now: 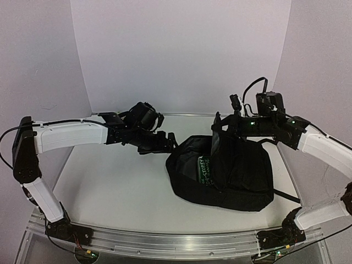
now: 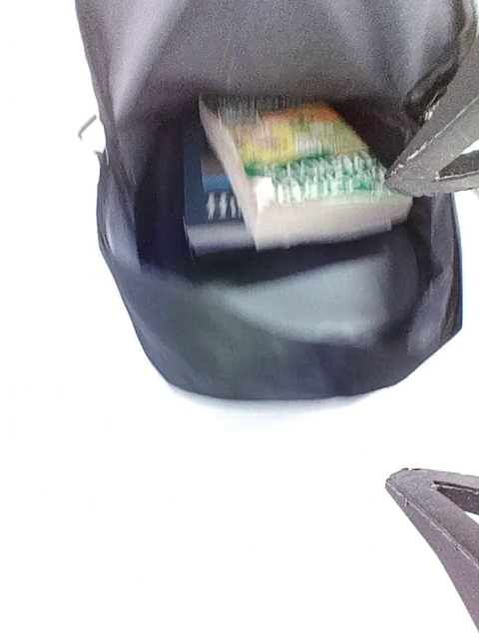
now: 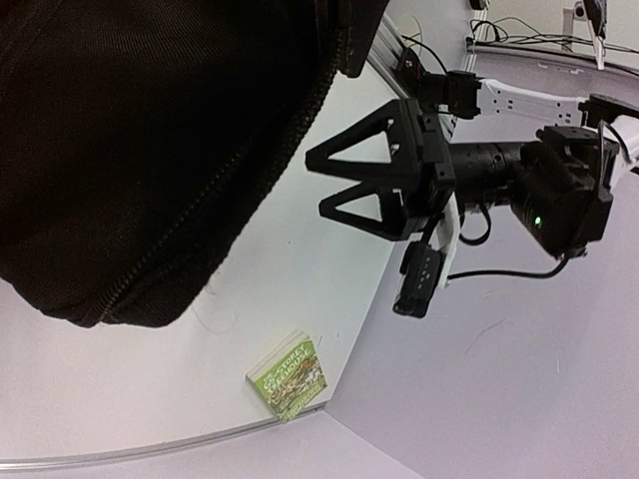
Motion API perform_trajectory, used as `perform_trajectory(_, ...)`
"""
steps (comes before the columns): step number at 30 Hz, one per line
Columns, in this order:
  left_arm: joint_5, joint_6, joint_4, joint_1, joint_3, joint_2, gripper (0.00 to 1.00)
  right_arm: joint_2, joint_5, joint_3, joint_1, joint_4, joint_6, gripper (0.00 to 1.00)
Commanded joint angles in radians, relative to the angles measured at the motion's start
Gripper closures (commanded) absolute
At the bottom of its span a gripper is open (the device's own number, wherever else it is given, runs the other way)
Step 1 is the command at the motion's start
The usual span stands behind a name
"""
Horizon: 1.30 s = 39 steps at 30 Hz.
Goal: Pack the student bag
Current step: Adjust the student bag at the center of the board.
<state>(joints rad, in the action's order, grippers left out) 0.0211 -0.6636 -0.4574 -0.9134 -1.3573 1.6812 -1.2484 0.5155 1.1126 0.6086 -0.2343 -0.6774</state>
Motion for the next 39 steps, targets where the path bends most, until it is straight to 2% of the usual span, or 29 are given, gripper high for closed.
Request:
perform_trajectory(1, 0.041, -0.008, -0.099, 0.023, -0.003, 0.052, 0.05, -0.035, -0.014, 0.072, 0.055, 0.116, 0.029, 1.0)
perform_trajectory(5, 0.096, -0.015, -0.101, 0.027, -0.008, 0.106, 0.04, -0.062, -0.021, 0.112, 0.083, 0.117, 0.037, 1.0)
perform_trajectory(11, 0.201, -0.049, 0.059, 0.027, 0.055, 0.109, 0.05, -0.103, -0.029, 0.141, 0.118, 0.124, 0.042, 1.0)
perform_trajectory(13, 0.21, -0.054, 0.068, 0.027, 0.053, 0.125, 0.1, -0.109, -0.031, 0.145, 0.125, 0.127, 0.042, 1.0)
perform_trajectory(14, 0.196, -0.053, 0.041, 0.027, 0.04, 0.139, 0.18, -0.11, -0.034, 0.147, 0.127, 0.128, 0.042, 1.0)
perform_trajectory(18, 0.064, -0.065, -0.043, 0.027, 0.035, 0.129, 0.68, -0.105, -0.044, 0.151, 0.131, 0.128, 0.044, 1.0)
perform_trajectory(21, -0.032, -0.07, -0.077, 0.036, 0.075, 0.063, 0.93, -0.103, -0.057, 0.151, 0.131, 0.128, 0.04, 1.0)
perform_trajectory(25, -0.073, -0.065, -0.111, 0.084, 0.136, -0.019, 1.0, -0.1, -0.064, 0.135, 0.131, 0.125, 0.024, 1.0)
perform_trajectory(33, -0.109, -0.071, -0.133, 0.155, 0.258, -0.151, 1.0, -0.023, -0.103, 0.013, 0.077, 0.046, 0.019, 1.0)
perform_trajectory(39, -0.085, -0.078, -0.127, 0.171, 0.297, -0.17, 1.0, 0.001, -0.124, -0.113, 0.0, -0.015, 0.008, 1.0)
